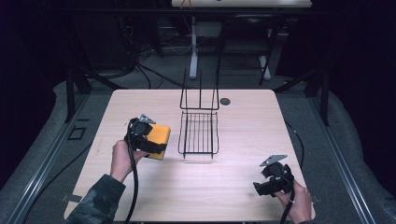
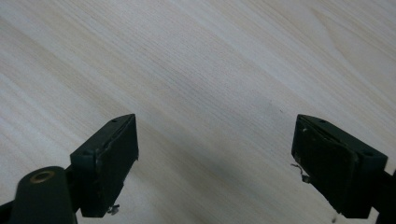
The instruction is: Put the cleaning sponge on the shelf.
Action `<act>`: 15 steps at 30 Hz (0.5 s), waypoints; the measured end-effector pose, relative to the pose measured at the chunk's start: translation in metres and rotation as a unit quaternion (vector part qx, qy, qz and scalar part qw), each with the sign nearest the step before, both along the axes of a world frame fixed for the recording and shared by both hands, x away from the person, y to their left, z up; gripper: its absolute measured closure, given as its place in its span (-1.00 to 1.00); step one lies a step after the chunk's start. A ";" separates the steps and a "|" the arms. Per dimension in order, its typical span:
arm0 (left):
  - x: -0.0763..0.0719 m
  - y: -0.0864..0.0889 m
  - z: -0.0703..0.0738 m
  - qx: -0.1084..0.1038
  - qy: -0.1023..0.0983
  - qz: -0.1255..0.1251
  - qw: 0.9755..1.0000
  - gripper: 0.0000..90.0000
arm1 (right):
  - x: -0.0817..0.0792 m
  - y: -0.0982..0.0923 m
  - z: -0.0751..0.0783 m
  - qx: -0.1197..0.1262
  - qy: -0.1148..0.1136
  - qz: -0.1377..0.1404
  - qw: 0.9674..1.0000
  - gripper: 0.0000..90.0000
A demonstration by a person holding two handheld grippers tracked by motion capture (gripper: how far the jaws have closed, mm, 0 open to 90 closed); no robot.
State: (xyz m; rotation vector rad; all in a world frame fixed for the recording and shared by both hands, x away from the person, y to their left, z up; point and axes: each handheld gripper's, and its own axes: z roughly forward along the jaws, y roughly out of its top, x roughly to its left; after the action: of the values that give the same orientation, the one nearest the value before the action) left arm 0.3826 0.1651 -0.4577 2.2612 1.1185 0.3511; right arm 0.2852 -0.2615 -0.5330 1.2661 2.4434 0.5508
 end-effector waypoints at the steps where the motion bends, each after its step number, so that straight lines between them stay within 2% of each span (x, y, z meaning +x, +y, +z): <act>1: 0.001 -0.001 0.000 -0.002 0.000 -0.001 1.000 -0.67 | 0.000 0.000 0.000 0.000 0.001 -0.001 1.000 -0.68; 15: 0.015 -0.021 0.003 -0.017 0.000 -0.013 1.000 -0.66 | 0.000 0.000 -0.001 -0.006 0.003 0.003 1.000 -0.68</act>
State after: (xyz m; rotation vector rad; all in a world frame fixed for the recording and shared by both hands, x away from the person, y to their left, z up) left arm 0.3971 0.1438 -0.4549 2.2443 1.0874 0.3196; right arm 0.2854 -0.2612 -0.5337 1.2576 2.4519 0.5337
